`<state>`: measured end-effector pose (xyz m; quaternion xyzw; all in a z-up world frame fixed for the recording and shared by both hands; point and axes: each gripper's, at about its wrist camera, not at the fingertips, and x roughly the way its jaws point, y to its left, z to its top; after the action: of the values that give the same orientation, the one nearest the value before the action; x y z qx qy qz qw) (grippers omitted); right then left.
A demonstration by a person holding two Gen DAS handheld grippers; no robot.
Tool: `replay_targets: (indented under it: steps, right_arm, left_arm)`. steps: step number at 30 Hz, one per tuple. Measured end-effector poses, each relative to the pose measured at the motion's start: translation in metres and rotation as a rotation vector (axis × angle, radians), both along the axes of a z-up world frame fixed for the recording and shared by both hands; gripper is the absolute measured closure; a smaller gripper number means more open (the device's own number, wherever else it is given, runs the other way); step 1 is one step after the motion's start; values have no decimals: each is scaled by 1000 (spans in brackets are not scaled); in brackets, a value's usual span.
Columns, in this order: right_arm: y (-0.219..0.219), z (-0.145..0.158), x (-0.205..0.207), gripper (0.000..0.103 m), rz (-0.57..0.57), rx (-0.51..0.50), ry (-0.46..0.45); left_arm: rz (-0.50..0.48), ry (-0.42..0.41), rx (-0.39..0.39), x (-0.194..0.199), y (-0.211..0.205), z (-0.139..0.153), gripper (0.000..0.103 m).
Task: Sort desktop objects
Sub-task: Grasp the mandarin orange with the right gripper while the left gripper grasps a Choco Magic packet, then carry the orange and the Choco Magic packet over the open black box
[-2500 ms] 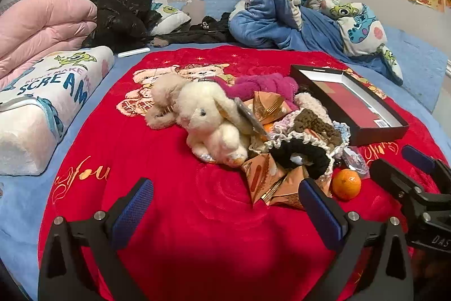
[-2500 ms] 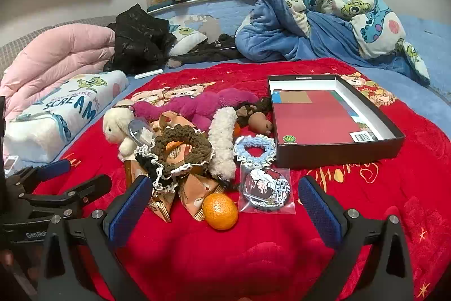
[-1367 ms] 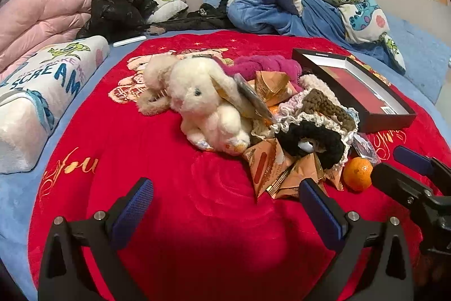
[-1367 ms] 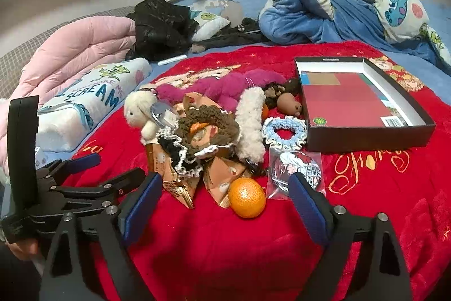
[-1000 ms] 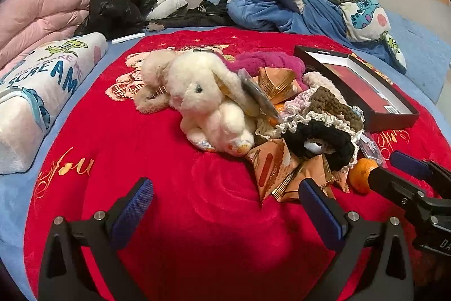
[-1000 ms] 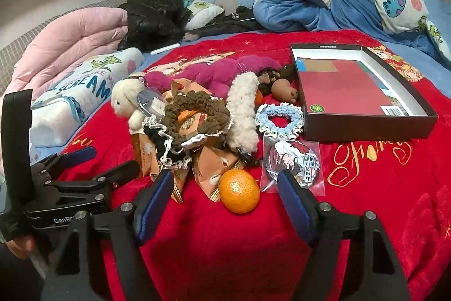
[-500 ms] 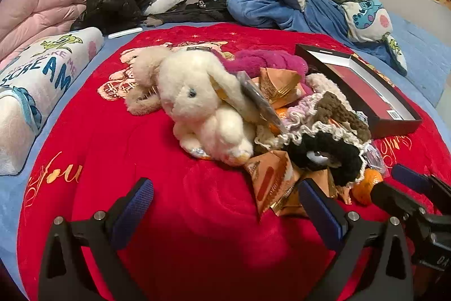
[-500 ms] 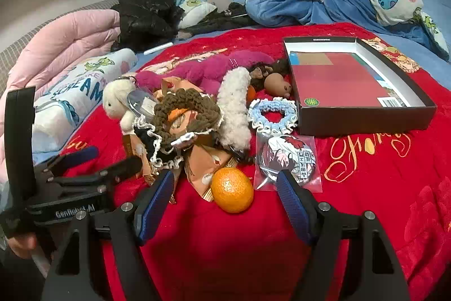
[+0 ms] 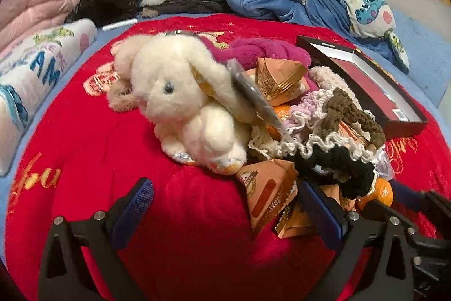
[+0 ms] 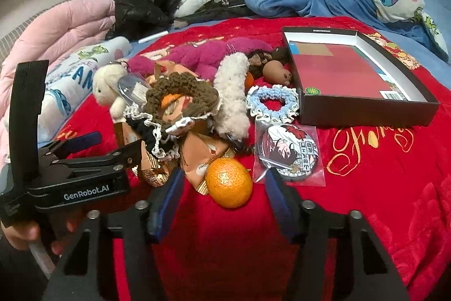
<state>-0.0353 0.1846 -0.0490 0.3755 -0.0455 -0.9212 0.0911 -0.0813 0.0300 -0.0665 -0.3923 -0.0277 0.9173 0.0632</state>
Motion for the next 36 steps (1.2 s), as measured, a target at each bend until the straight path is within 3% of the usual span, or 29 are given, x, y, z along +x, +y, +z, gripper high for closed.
replay_targets:
  steps: [3,9,12,14,16,18,19,36]
  right_arm:
    - [-1,-4,-2,58,-2,11,-16]
    - [5,-11,-9,63,-25,-35,-59]
    - [5,-11,-9,65,-26,-28,-57]
    - [3,-10,-8,69,-24,-24,-56]
    - [3,-10,-7,69,-23,-20,-55]
    - [3,-10,-6,69,-21,-25,-53]
    - [4,-9,-6,69,-18,-33,-52]
    - [9,8,10,69,-6,-75,18]
  left_arm:
    - [22,-38,9,-7,-3,-8,0]
    - [10,-41,-84,-9,9,-12,0]
    - [-19,-20,-101,-7,13,-11,14]
    - [-23,6,-130,-1,18,-9,30]
    - [-26,31,-163,7,23,-8,54]
    - [-17,43,-174,13,24,-6,69]
    - [-11,45,-167,16,21,-6,72]
    - [-38,144,-59,63,-3,18,76]
